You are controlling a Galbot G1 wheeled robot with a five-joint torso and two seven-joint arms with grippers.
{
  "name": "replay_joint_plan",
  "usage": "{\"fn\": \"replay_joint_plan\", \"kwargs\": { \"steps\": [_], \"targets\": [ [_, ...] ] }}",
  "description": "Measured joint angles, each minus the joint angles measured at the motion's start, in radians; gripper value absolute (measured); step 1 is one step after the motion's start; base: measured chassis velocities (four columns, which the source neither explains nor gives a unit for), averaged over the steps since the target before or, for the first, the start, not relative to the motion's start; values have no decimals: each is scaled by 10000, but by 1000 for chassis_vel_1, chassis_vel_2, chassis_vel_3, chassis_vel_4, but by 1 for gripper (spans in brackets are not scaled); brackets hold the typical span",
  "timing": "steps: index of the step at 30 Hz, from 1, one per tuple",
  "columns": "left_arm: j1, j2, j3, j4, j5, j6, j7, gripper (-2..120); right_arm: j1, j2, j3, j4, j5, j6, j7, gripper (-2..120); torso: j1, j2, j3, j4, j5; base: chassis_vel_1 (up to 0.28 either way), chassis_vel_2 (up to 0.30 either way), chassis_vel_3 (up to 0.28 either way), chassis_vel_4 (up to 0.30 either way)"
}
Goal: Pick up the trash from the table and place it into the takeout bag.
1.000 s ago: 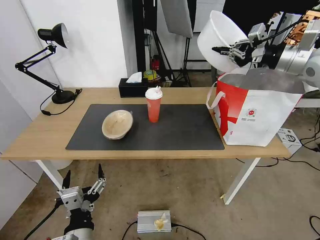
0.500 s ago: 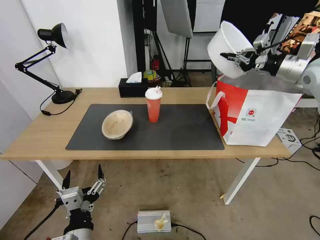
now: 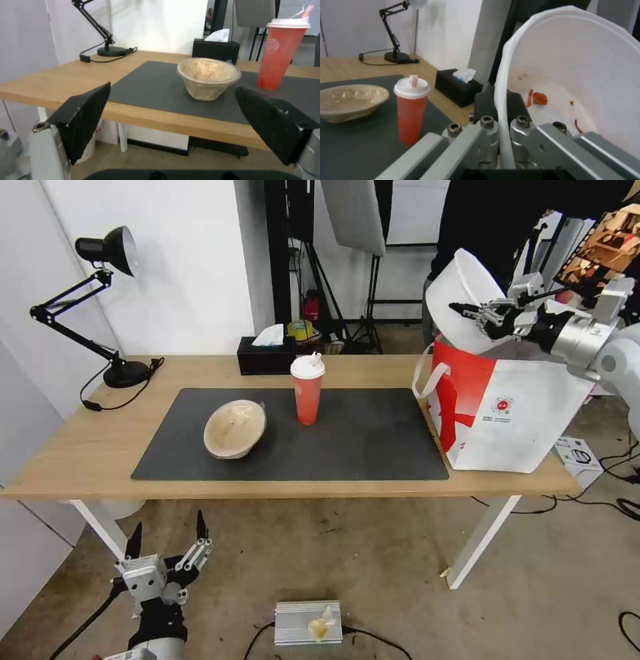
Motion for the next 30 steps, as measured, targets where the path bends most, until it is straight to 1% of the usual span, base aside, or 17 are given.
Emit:
{"fn": "replay_joint_plan", "kwargs": {
  "steps": [1, 2, 4, 11, 20, 21, 24, 25, 28, 29, 30],
  "targets": [
    [0, 0, 0, 0, 0, 0, 0, 100, 0, 0, 0, 0, 0, 0, 0, 0, 0, 0, 0, 0, 0, 0, 0, 0, 0],
    [63, -36, 33, -60, 75, -20, 0, 100, -440, -59, 320, 115, 10, -6, 29, 0, 0, 0, 0, 1, 0, 0, 0, 0, 0],
    [91, -35, 26, -93, 86, -29, -1, 100, -607, -78, 441, 142, 34, -10, 45, 0, 0, 0, 0, 2, 0, 0, 0, 0, 0],
    [99, 13, 15, -115, 109, -56, -6, 100, -988, -104, 685, 300, 331, -21, 264, 0, 0, 0, 0, 1, 0, 0, 0, 0, 0],
    [60, -9, 32, -73, 111, -70, -12, 100, -1251, 83, 817, 403, 646, -42, 468, 0, 0, 1, 2, 2, 0, 0, 0, 0, 0],
    [49, -16, 40, -59, 110, -71, -12, 100, -1257, 108, 818, 434, 712, -41, 485, 3, 0, 0, 1, 2, 0, 0, 0, 0, 0],
    [38, -30, 48, -31, 109, -71, -12, 100, -1260, 191, 797, 514, 794, -38, 534, 17, 0, 0, 2, 2, 0, 0, 0, 0, 0],
    [38, -30, 48, -31, 109, -71, -12, 100, -1260, 191, 797, 514, 794, -38, 534, 17, 0, 0, 2, 2, 0, 0, 0, 0, 0],
    [37, -33, 55, -9, 115, -71, -13, 100, -1260, 221, 777, 529, 798, -38, 576, 30, 0, 0, 1, 2, 0, 0, 0, 0, 0],
    [37, -33, 55, -9, 115, -71, -13, 100, -1260, 221, 777, 529, 798, -38, 576, 30, 0, 0, 1, 2, 0, 0, 0, 0, 0],
    [37, -34, 55, -10, 116, -71, -13, 100, -1256, 227, 771, 529, 798, -37, 581, 35, 0, 0, 1, 1, 0, 0, 0, 0, 0]
  ]
}}
